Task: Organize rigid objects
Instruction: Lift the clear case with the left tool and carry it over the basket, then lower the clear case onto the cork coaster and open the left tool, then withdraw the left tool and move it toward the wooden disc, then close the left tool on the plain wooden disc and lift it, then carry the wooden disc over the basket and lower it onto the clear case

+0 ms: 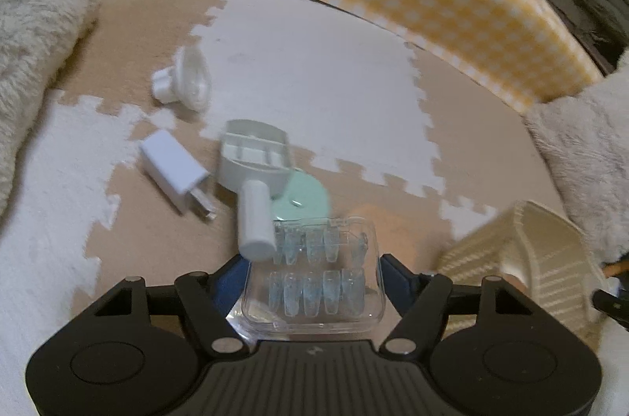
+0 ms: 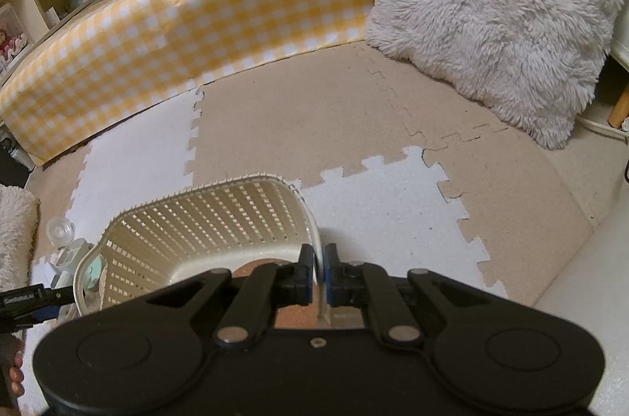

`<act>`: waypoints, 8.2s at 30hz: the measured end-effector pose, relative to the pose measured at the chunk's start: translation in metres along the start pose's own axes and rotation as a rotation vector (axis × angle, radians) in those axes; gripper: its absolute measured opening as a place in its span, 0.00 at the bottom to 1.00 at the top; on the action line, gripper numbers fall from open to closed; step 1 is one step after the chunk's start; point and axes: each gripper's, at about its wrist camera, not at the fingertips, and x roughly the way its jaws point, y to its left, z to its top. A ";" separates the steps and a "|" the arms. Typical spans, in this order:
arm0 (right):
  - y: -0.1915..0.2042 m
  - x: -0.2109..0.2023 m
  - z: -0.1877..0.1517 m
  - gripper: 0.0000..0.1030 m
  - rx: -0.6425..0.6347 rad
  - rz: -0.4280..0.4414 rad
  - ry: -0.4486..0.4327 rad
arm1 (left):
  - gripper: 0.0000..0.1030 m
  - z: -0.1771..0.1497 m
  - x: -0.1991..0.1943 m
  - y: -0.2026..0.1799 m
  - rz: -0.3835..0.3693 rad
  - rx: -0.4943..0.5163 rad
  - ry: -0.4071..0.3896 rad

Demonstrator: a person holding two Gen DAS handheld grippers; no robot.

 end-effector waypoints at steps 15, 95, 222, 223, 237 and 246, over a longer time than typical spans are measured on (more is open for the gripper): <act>0.000 0.000 0.000 0.06 0.000 0.001 0.001 | 0.71 -0.006 -0.057 -0.040 -0.033 0.055 -0.142; -0.015 0.001 0.005 0.06 0.086 0.069 0.041 | 0.97 -0.071 -0.009 -0.217 -0.131 0.376 0.024; -0.003 0.000 0.003 0.06 0.026 0.018 0.032 | 0.66 -0.045 -0.021 -0.165 -0.344 0.677 -0.143; -0.003 0.000 0.003 0.06 0.027 0.019 0.033 | 0.66 -0.049 -0.017 -0.168 -0.343 0.674 -0.135; -0.004 0.000 0.004 0.06 0.038 0.027 0.034 | 0.66 -0.065 0.032 -0.199 -0.322 0.573 -0.056; -0.005 0.000 0.004 0.06 0.043 0.031 0.036 | 0.66 -0.070 0.053 -0.210 -0.324 0.544 0.019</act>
